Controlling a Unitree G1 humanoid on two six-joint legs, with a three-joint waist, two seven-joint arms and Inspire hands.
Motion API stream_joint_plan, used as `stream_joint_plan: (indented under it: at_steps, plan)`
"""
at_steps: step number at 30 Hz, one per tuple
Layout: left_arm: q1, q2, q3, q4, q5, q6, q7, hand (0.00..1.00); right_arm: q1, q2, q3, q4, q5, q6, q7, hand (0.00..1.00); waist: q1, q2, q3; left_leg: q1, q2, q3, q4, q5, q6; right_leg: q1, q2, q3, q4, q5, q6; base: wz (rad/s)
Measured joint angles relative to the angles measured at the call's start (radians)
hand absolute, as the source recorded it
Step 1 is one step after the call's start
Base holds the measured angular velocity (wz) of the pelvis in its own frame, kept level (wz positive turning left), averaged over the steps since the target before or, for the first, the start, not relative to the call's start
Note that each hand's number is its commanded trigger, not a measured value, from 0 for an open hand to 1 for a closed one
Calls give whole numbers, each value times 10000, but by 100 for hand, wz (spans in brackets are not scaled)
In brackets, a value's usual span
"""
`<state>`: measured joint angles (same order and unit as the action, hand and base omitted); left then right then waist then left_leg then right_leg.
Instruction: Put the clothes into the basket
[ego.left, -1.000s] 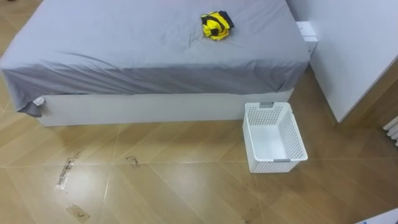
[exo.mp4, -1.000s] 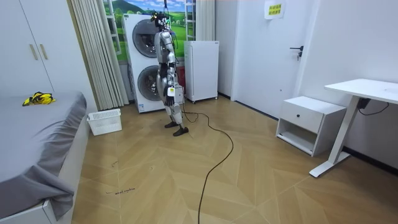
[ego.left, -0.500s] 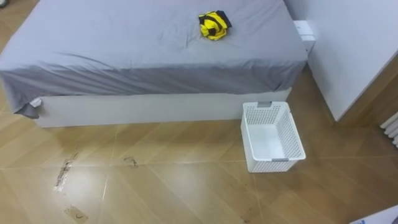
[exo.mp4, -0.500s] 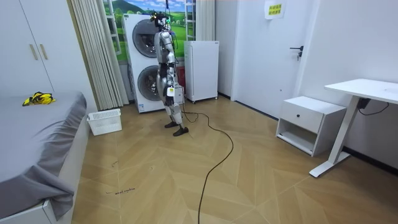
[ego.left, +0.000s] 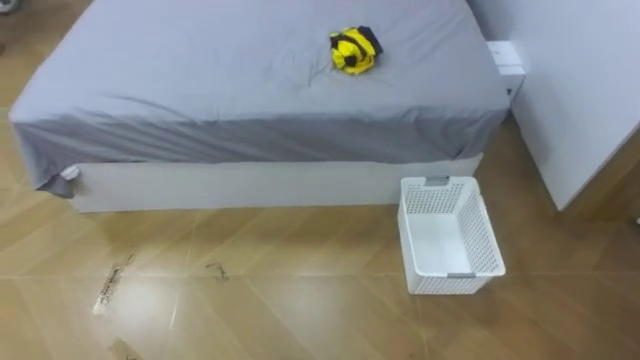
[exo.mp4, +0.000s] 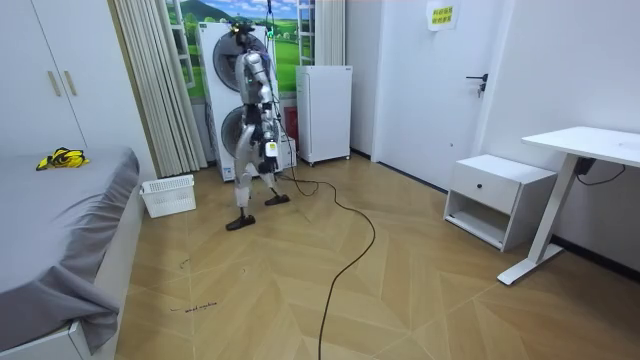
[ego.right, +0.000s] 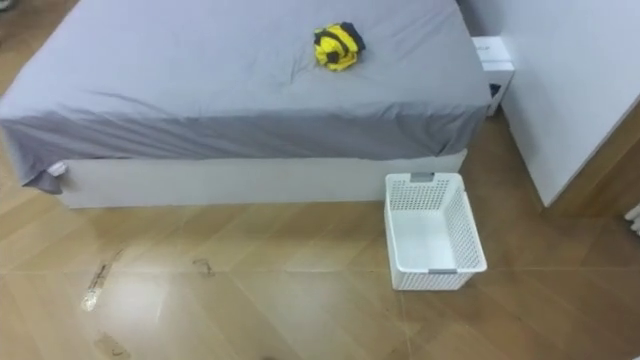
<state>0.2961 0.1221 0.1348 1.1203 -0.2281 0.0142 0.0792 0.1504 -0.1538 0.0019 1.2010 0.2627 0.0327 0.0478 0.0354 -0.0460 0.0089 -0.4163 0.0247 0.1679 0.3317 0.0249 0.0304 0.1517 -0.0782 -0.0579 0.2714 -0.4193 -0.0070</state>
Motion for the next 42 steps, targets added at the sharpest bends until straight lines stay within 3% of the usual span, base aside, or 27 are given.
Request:
stream_joint_plan:
  at_steps: [1, 2, 4, 6, 8, 9, 10, 11, 14, 16, 17, 19, 20, 21, 23, 25, 26, 27, 28, 29, 31, 32, 35, 37, 39, 41, 42]
  plan:
    - [-61, -55, -5, -8, 34, -15, -59, 0, -73, 6, -91, 11, -46, 4, 4, 0, -111, -165, -100, -174, -246, 228, 534, -356, 290, 49, -278, 179, -109, -116, 141, 18]
    - [-163, -88, -7, -5, 29, -25, -75, 0, -73, 4, -154, 49, -39, 4, 17, 0, -160, -191, -81, -289, -285, 312, 928, -550, 322, 95, -382, 243, -160, -120, 172, 4]
    - [-266, -110, 56, -10, -89, -131, -154, 0, -168, 98, -236, -34, -8, -124, 118, 0, -18, -164, -33, -418, -236, 540, 2436, -1760, 452, 289, -650, 263, 283, 47, 494, -27]
    - [-296, -24, 64, 0, -394, -162, -182, 0, -245, 154, -121, -105, 49, -139, 48, 0, 36, -169, 54, -148, -138, 932, 3421, -2247, 750, 342, -867, 224, 1623, 301, 867, -20]
    - [-427, 57, -50, -18, -574, -202, -174, 0, -131, 110, -131, -284, 136, -130, -32, 0, -6, 1, -35, 819, -234, 1044, 2971, -3165, 685, -203, -1104, -242, 3767, 1244, 989, -1]
    - [-686, 141, -57, -73, -596, -216, -143, 0, -160, 126, -247, -458, 119, -167, -100, 0, 0, 81, -84, 1442, -419, 1033, 2554, -3535, 654, -692, -1323, -463, 5223, 2279, 907, 12]
    - [-771, 175, -60, -81, -605, -221, -112, 0, -185, 128, -256, -495, 117, -185, -119, 0, 8, -15, -44, 1765, -536, 1007, 2327, -3566, 700, -913, -1421, -501, 5812, 2873, 754, 10]
    - [-1079, 198, -43, -209, -589, -235, -27, 0, -204, 116, -266, -690, 106, -182, -117, 0, 53, 118, -51, 2368, -609, 933, 1756, -3577, 717, -1520, -1434, -568, 6804, 2796, 532, -5]
    - [-1629, 174, -183, -411, -509, -489, -1, 0, -379, 109, -238, -1524, 258, -189, -58, 0, 166, 512, 6, 3599, -351, 294, 575, -3506, 589, -3374, -705, -1485, 6825, 1088, 93, 3]
    - [-1902, 174, -308, -633, -537, -520, -31, 0, -400, 112, -229, -2352, 139, -37, -50, 0, 178, 521, 33, 4265, -341, -147, -25, -3496, 515, -4317, -261, -1713, 5235, 928, 46, 21]
    - [-1982, 142, -598, -701, -543, -555, -54, 0, -411, 109, -234, -2774, 175, -43, -91, 0, 169, 534, 45, 4816, -307, -343, -473, -3514, 451, -4677, -43, -1733, 3660, 1087, -10, 37]
    - [-1995, 45, -1008, -665, -527, -591, -169, 0, -593, 109, -238, -2884, 380, -128, -172, 0, 167, 572, 55, 5658, -126, -589, -991, -3642, 235, -4880, 94, -1796, 1574, 2534, -126, 53]
    - [-1889, -3, -1137, -663, -525, -591, -290, 0, -622, 156, -232, -2983, 613, -194, -253, 0, 179, 542, 8, 6010, 60, -772, -1189, -3748, 54, -4812, 175, -1749, 804, 3556, -182, 62]
    - [-1675, 33, -1185, -689, -525, -585, -337, 0, -653, 244, -238, -3200, 781, -234, -334, 0, 225, 450, -154, 6133, 226, -825, -1184, -3887, -231, -4707, 440, -1678, 770, 3957, -442, 50]
    - [-1240, 21, -1185, -664, -541, -566, -354, 0, -799, 259, -248, -3836, 1062, -265, -476, 0, 329, 611, -174, 6341, 618, -631, -1277, -3750, -656, -4536, 694, -1933, 1141, 3791, -716, 12]
    - [-948, -42, -1188, -653, -508, -517, -454, 0, -957, 122, -251, -4769, 1450, -315, -646, 0, 139, 834, 140, 6853, 804, -918, -1378, -3309, -989, -4994, 459, -2045, 3112, 3445, -1114, 25]
    - [-533, -29, -1014, -691, -520, -532, -549, 0, -891, 41, -251, -5329, 1594, -302, -658, 0, -52, 819, 174, 7191, 857, -1276, -1371, -3198, -990, -5591, 501, -2232, 3853, 3110, -878, 31]
    - [-196, 320, -781, -744, -522, -544, -622, 0, -780, 182, -233, -6008, 1713, -232, -668, 0, 44, 547, 1, 7161, 702, -966, -747, -3268, -1090, -5446, 577, -2166, 2596, 3587, -737, 25]
    - [-86, 404, -773, -764, -492, -527, -615, 0, -765, 149, -229, -6329, 1723, -203, -648, 0, 46, 433, 26, 7165, 694, -820, -337, -3396, -1156, -5384, 617, -2244, 2501, 3206, -1253, -5]
    - [167, 423, -693, -949, -444, -442, -610, 0, -848, -4, -235, -6759, 1783, -215, -588, 0, 51, 762, -22, 6954, 1122, -844, 880, -3557, -1141, -4995, 965, -2405, 2544, 2916, -1380, 0]
    - [432, 458, -451, -1339, -409, -409, -604, 0, -872, -52, -247, -7363, 1901, -293, -440, 0, -62, 856, -33, 5982, 1580, -857, 3411, -2285, -1221, -4192, 1301, -2484, 2105, 2485, -1504, 4]
    - [470, 437, -414, -1367, -413, -406, -606, 0, -919, -76, -248, -7385, 1910, -300, -421, 0, -90, 846, -39, 5812, 1609, -895, 3836, -2068, -1280, -3961, 1322, -2475, 1933, 2442, -1537, 9]
    - [355, 305, -434, -1588, -435, -403, -617, 0, -970, -119, -301, -7488, 1941, -303, -534, 0, -322, 624, 35, 4701, 1495, -527, 4513, -2561, -1037, -2857, 1256, -2409, 1038, 2354, -1475, 12]
    - [267, 221, -423, -1716, -464, -395, -581, 0, -988, -184, -279, -7828, 1945, -299, -553, 0, -232, 536, 32, 3838, 1182, -205, 3652, -3215, -1064, -2369, 1232, -2079, 620, 2314, -1442, -34]
    - [264, 148, -413, -1749, -526, -395, -505, 0, -983, -314, -285, -8040, 1956, -296, -557, 0, -233, 525, -42, 3347, 980, -171, 2406, -3395, -995, -2161, 1232, -1852, 357, 2291, -1375, -30]
    - [225, 102, -412, -1763, -532, -396, -508, 0, -1001, -550, -288, -8233, 1950, -300, -589, 0, 3, 513, -68, 3021, 741, -177, 814, -3119, -880, -2073, 1232, -1426, 307, 2243, -1294, -61]
    - [244, 105, -403, -1796, -534, -396, -506, 0, -1014, -585, -262, -8230, 1881, -296, -594, 0, 86, 532, -173, 2978, 598, -219, 354, -2316, -694, -1985, 1226, -1124, 172, 2254, -1218, -74]
